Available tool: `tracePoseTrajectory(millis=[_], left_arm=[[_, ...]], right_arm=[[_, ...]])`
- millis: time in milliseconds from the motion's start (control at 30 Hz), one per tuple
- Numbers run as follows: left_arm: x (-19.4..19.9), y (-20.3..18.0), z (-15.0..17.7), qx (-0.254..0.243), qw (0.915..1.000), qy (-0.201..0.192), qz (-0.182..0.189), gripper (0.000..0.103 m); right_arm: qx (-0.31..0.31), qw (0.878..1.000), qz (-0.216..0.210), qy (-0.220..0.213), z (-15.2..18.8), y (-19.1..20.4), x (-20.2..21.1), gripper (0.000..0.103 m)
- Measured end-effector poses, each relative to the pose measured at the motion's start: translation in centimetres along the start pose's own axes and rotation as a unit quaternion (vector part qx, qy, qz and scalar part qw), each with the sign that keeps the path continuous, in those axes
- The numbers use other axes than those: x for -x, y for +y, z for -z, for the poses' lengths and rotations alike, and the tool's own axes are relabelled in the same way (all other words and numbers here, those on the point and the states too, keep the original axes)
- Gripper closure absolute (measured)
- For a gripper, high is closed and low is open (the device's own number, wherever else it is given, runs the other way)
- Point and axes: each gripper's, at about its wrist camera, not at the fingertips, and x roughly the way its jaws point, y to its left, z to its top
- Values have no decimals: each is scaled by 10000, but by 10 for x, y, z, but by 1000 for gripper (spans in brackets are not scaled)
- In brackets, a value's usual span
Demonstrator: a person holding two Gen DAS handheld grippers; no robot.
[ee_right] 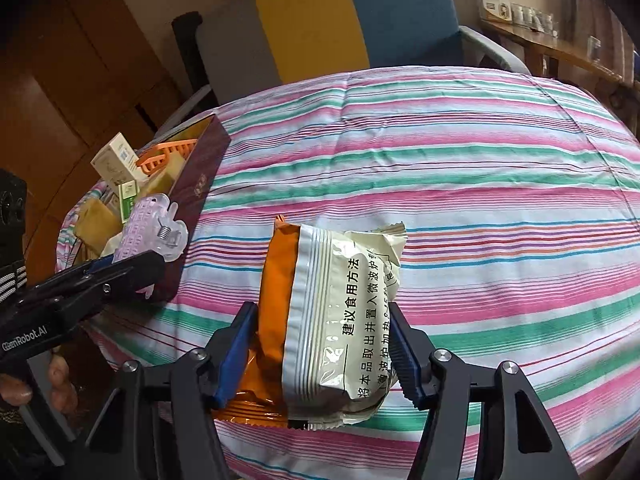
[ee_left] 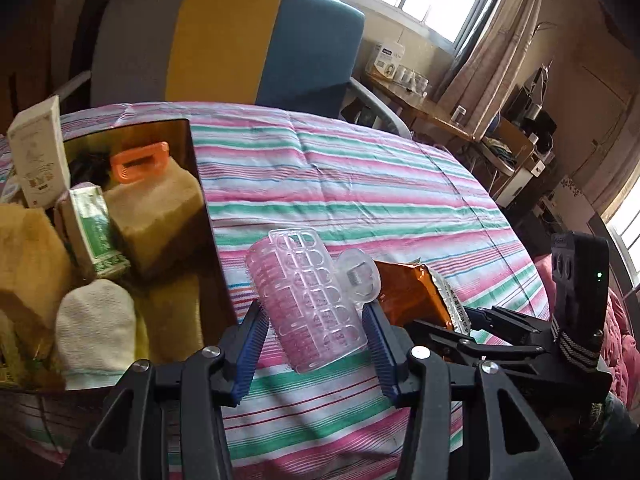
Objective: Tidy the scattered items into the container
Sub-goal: 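Carry the hair roller with the left tool while the right tool carries the bag into the tin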
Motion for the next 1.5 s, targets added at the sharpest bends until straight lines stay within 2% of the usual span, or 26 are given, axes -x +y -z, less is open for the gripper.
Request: tracePoseTrajectory(millis=[200, 367, 533, 700, 867, 1000, 1167, 1267, 1400, 1467, 1500], left_arm=[[44, 48, -18, 313, 9970, -564, -430, 53], [66, 92, -39, 498, 9913, -858, -865, 53], [65, 121, -61, 494, 9882, -855, -1171, 53], [45, 147, -77, 655, 9866, -682, -1327, 53], [28, 159, -70, 827, 9868, -441, -1321, 48], [35, 156, -63, 882, 9870, -561, -1218, 39], [54, 161, -57, 1051, 9837, -756, -1246, 38], [67, 164, -51, 1159, 9813, -888, -1251, 38], [82, 165, -34, 1297, 9796, -966, -1192, 37], [87, 163, -22, 1350, 9794, -969, -1144, 37], [89, 162, -16, 1371, 9795, -964, -1119, 37]], right_arm=[[379, 9981, -471, -102, -26, 50, 2, 40], [706, 9934, -900, -134, -51, 100, -5, 40], [991, 9872, -1240, -164, -71, 151, -19, 40], [1207, 9851, -1224, 15, -75, 184, -48, 37], [1358, 9850, -1028, 278, -62, 189, -70, 36], [1347, 9854, -988, 314, -59, 181, -71, 36], [1304, 9862, -993, 231, -58, 177, -62, 35], [1280, 9855, -1098, 169, -55, 177, -51, 30], [1425, 9833, -1128, 48, -48, 177, -36, 30], [1591, 9811, -1100, 19, -43, 179, -31, 35], [1679, 9800, -1066, 11, -41, 181, -29, 41]])
